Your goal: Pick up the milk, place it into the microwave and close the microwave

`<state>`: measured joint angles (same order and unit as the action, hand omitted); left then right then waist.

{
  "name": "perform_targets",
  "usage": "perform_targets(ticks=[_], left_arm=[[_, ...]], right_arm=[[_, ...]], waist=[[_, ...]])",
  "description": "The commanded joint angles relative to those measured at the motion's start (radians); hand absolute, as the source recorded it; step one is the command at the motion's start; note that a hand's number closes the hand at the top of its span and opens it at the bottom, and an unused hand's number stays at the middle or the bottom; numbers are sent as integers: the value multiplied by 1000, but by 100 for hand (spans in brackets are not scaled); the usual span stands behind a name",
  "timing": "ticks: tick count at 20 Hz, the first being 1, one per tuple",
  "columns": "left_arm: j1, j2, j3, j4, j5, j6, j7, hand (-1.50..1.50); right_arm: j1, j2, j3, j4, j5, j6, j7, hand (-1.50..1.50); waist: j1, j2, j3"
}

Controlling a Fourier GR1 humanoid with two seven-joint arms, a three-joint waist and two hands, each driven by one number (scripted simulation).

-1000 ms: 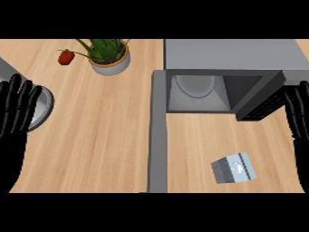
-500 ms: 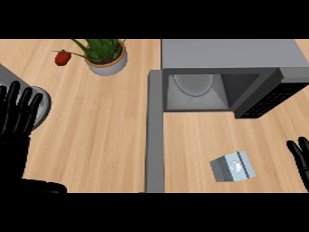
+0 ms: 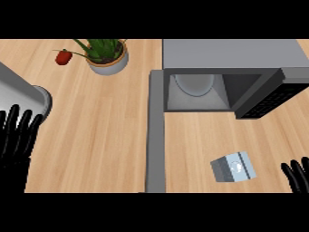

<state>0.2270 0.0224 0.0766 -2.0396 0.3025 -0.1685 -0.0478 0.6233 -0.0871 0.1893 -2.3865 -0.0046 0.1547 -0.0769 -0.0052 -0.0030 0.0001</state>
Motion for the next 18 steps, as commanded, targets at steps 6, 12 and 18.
perform_targets(ticks=[6, 12, 18], left_arm=[[83, -10, 2, -15, 19, -46, -55, -150], [187, -22, -34, -73, 0, -64, -85, -150], [247, 11, 10, -53, 41, -129, -150, -150]], right_arm=[[4, 3, -79, 262, -44, 57, -201, -150], [-73, 69, -62, 454, 30, 0, -288, -150], [-145, 85, -148, 587, 32, -69, -351, -150]], waist=[[2, 2, 0], [8, 2, 0], [9, 2, 0]])
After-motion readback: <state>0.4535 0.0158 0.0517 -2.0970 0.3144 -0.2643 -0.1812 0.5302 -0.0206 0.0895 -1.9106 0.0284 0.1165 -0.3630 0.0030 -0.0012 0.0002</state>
